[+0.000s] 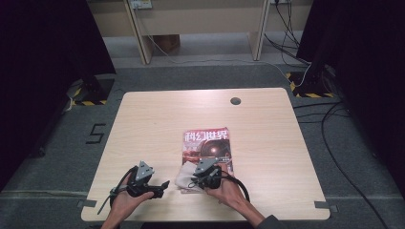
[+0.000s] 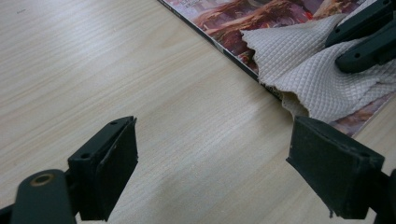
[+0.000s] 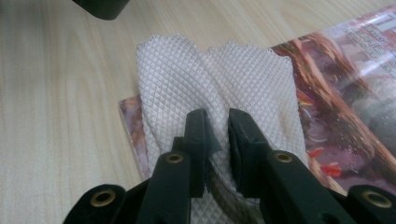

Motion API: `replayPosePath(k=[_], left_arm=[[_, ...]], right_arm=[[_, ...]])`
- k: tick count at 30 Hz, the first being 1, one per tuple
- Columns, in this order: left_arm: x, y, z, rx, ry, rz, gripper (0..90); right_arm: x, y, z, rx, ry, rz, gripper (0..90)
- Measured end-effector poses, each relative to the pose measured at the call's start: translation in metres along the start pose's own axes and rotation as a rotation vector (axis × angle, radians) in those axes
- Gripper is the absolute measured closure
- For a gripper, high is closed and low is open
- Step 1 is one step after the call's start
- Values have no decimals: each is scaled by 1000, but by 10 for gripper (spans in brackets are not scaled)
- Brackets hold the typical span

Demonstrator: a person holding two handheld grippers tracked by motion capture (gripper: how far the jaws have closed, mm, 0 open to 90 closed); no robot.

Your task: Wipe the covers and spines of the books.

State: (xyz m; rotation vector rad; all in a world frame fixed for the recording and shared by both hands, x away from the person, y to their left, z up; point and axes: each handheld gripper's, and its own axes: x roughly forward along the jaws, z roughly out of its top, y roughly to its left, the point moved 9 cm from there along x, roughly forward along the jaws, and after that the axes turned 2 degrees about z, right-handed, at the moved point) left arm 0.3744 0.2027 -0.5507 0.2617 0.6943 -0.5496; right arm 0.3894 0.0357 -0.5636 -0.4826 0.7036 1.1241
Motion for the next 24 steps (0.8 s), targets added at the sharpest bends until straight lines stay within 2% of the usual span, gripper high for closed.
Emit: replayPosePath(k=[6, 20, 24], left_arm=[[0, 0, 0, 0, 2, -1, 148], [1, -2, 0, -3, 0, -3, 149], [1, -1, -1, 1, 5, -3, 149]], right_arm=[[-14, -14, -14, 38, 8, -36, 781], [-62, -71, -60, 166, 22, -187, 781], [-69, -77, -67, 192, 16, -200, 781]])
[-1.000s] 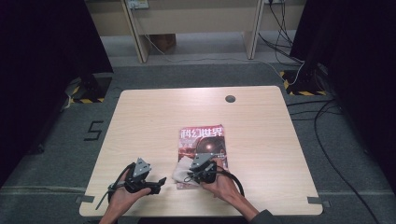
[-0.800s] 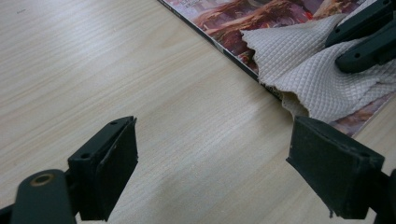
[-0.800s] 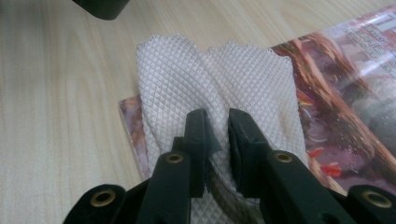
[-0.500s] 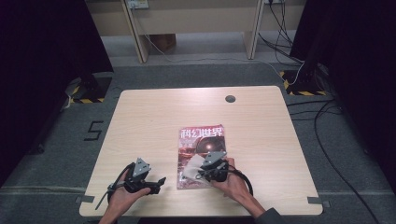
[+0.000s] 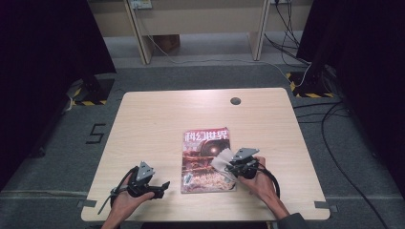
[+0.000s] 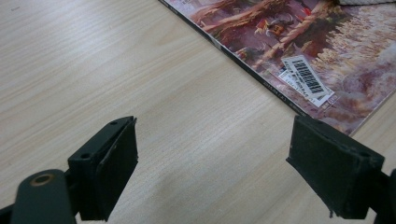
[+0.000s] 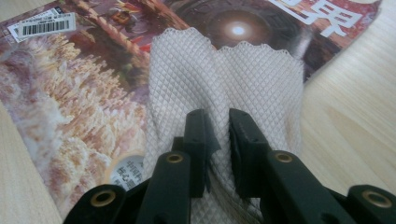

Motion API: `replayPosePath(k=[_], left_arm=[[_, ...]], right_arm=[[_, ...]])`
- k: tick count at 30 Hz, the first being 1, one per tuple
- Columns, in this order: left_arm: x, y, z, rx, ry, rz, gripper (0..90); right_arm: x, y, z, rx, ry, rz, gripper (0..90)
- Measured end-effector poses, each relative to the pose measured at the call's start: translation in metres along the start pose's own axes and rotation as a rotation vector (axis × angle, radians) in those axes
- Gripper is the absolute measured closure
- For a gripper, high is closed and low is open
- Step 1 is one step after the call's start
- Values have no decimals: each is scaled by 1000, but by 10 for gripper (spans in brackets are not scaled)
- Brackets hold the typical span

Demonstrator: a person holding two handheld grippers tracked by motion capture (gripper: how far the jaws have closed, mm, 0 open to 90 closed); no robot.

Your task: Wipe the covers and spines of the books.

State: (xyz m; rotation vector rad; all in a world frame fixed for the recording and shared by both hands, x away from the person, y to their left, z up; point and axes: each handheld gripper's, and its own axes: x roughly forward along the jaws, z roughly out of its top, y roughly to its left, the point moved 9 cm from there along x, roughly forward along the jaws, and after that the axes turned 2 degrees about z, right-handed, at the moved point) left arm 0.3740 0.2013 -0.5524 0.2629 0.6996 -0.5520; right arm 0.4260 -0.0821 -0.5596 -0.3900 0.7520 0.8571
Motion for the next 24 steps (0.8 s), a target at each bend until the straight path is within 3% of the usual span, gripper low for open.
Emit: replayPosePath(k=[9, 24], left_arm=[[0, 0, 0, 0, 1, 1, 149], [1, 1, 0, 3, 6, 6, 149]], right_arm=[[5, 11, 4, -25, 6, 12, 778], [32, 83, 31, -155, -11, 141, 779]])
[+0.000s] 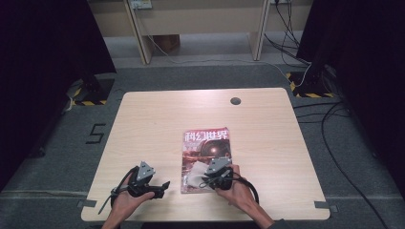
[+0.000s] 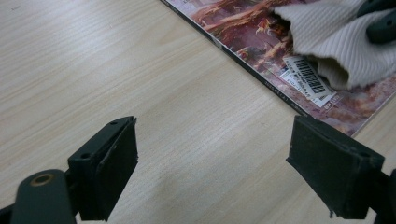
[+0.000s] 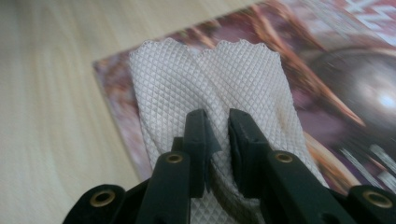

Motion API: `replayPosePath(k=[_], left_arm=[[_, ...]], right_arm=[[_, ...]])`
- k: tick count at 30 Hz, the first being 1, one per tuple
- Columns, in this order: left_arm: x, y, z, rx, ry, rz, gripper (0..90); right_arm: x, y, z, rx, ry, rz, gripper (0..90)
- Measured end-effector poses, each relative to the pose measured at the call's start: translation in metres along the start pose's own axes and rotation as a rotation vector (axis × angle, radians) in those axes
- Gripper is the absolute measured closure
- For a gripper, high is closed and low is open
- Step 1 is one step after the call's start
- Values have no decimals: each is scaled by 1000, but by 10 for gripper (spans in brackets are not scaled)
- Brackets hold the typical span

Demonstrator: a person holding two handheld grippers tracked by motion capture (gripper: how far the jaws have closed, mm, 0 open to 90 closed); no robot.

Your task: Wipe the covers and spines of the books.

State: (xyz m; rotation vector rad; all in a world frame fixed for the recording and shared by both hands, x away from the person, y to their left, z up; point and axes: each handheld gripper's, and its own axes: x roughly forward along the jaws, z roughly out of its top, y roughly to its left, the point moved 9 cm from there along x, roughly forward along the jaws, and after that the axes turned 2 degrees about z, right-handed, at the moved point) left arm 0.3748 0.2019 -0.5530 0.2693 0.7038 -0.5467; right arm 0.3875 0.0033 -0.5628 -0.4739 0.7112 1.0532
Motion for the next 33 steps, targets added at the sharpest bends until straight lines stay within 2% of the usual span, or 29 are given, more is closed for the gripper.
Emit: replayPosePath(k=[5, 9, 12, 14, 15, 17, 18, 26, 33], left_arm=[[0, 1, 0, -6, -3, 6, 149], [0, 2, 0, -11, -6, 12, 149], [-1, 3, 0, -11, -6, 14, 149], [-1, 3, 0, -13, -7, 14, 149], [-1, 3, 0, -9, -4, 14, 149], [-1, 3, 0, -9, -4, 15, 149], [-1, 3, 0, -9, -4, 15, 149], [-1, 3, 0, -8, -2, 15, 149], [0, 3, 0, -10, -1, 17, 149]], right_arm=[[13, 25, 13, -42, -6, 42, 779], [17, 33, 18, -58, -16, 56, 779], [18, 37, 18, -49, -11, 63, 779], [17, 35, 17, -43, -12, 69, 779], [16, 33, 17, -57, -12, 66, 779], [13, 32, 13, -41, -6, 62, 780], [12, 29, 12, -55, -7, 60, 780], [-18, -1, -19, 22, 2, -6, 780], [-43, -20, -45, 82, 3, -58, 780]])
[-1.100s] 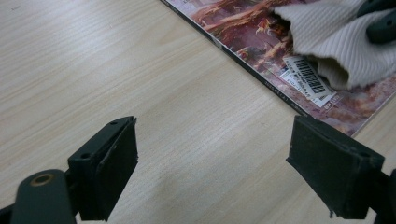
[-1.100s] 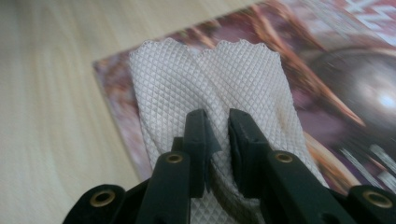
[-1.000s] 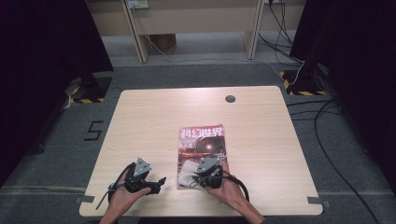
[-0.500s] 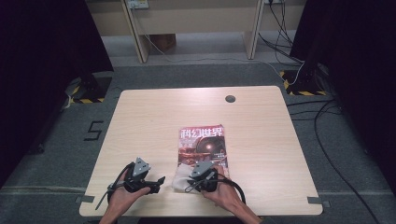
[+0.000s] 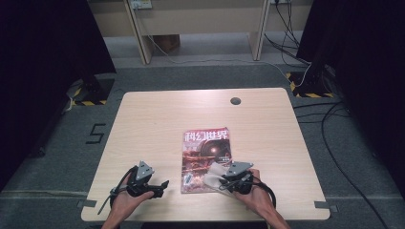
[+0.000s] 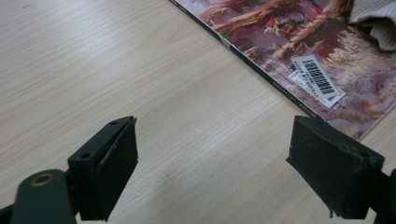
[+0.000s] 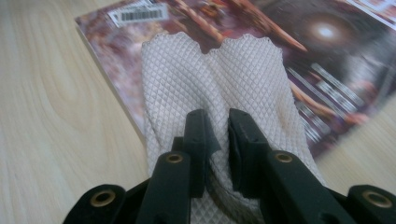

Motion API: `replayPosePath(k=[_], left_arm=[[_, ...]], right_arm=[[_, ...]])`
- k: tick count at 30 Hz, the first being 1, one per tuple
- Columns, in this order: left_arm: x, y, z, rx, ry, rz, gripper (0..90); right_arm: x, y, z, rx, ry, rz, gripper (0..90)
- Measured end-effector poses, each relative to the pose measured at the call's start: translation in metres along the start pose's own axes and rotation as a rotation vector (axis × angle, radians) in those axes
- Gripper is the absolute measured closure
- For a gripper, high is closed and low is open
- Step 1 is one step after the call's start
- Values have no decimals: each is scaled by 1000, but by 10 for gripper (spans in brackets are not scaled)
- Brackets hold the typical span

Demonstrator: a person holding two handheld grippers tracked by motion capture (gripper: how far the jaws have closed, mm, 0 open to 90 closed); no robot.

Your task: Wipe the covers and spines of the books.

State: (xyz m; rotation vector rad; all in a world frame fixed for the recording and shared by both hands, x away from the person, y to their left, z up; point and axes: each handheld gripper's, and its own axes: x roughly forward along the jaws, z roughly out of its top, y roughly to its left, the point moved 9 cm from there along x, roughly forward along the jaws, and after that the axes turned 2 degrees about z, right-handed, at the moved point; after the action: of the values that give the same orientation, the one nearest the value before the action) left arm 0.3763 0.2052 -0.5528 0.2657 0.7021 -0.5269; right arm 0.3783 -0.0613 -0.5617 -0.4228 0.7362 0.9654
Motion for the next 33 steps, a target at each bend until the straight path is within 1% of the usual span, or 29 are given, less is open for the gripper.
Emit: replayPosePath(k=[5, 8, 11, 13, 15, 17, 20, 24, 29, 31, 33], left_arm=[[1, -1, 0, -2, 0, -2, 149], [1, -2, 0, -2, 0, -4, 149], [1, -1, 0, -1, 2, -4, 149], [1, -2, 0, -1, 2, -5, 149], [1, -2, 0, 1, 2, -6, 149], [2, -1, 0, 0, 3, -4, 149], [2, -2, 0, 0, 3, -6, 149], [2, -2, 0, 0, 5, -5, 149], [2, -2, 0, 2, 5, -7, 149], [2, -2, -1, 3, 6, -7, 149], [1, -2, -1, 7, 8, -8, 149]], right_arm=[[-10, -7, -10, 26, -6, -20, 780], [-9, -7, -8, 12, 4, -27, 779], [-7, -9, -6, 16, 4, -24, 779], [-5, -12, -3, 17, 10, -32, 778], [-2, -18, 0, 5, 18, -43, 779], [0, -23, 2, 9, 20, -51, 779], [3, -33, 5, 22, 20, -60, 779], [8, -48, 11, 36, 22, -84, 778], [16, -70, 18, 63, 17, -119, 777], [18, -74, 20, 82, 13, -116, 776], [17, -75, 20, 82, 12, -110, 775]])
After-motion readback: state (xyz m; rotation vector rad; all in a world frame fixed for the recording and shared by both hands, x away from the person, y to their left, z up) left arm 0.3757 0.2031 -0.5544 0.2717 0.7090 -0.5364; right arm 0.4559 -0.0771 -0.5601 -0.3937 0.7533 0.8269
